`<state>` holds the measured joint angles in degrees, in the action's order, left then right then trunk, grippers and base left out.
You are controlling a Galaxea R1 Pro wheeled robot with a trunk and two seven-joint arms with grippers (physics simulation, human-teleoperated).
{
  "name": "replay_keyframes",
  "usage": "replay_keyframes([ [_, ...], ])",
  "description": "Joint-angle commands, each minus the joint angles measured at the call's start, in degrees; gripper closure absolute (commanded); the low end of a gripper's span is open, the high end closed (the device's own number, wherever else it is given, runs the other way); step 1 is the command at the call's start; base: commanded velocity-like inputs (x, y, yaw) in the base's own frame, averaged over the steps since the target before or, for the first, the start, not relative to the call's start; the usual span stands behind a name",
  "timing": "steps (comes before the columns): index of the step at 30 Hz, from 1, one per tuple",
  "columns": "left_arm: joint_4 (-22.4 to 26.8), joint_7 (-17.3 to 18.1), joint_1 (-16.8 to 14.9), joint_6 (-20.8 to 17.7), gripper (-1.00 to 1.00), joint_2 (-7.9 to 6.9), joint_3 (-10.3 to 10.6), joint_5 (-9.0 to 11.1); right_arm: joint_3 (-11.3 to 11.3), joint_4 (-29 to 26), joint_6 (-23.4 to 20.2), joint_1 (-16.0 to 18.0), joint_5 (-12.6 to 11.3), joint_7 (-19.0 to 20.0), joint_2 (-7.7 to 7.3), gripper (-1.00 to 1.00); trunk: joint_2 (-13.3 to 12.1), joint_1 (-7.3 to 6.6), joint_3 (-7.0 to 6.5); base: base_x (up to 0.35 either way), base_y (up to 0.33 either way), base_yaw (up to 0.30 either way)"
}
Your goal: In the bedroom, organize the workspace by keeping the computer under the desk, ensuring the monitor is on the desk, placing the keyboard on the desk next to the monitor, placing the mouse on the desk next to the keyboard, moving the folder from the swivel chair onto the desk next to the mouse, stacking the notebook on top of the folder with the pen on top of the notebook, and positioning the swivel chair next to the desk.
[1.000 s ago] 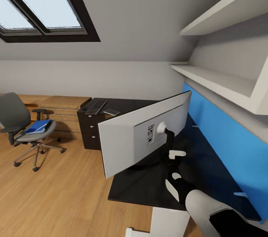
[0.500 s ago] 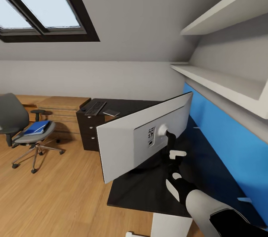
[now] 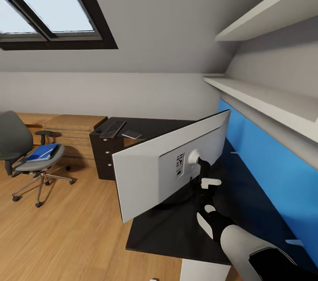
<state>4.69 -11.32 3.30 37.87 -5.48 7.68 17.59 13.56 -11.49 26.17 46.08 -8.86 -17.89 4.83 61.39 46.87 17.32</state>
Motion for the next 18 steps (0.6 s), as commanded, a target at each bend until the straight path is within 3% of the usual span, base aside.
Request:
replay_keyframes([
  [1,0.15,-0.37,0.04,0.01,-1.00,0.00,0.50,0.25,0.50,0.06,0.21,0.06,-0.56,-0.23,0.00,-1.00,0.04,0.01,0.06,0.002,0.000,0.000],
  [2,0.15,-0.37,0.04,0.01,-1.00,-0.02,0.50,0.25,0.50,0.06,0.16,0.06,-0.56,-0.32,0.00,1.00,0.04,0.01,0.06,0.000,0.000,0.000],
  [18,0.15,-0.37,0.04,0.01,-1.00,-0.02,0.56,0.25,0.50,0.06,0.11,0.06,-0.55,-0.39,-0.09,1.00,0.04,0.01,0.06,0.000,0.000,0.000],
])
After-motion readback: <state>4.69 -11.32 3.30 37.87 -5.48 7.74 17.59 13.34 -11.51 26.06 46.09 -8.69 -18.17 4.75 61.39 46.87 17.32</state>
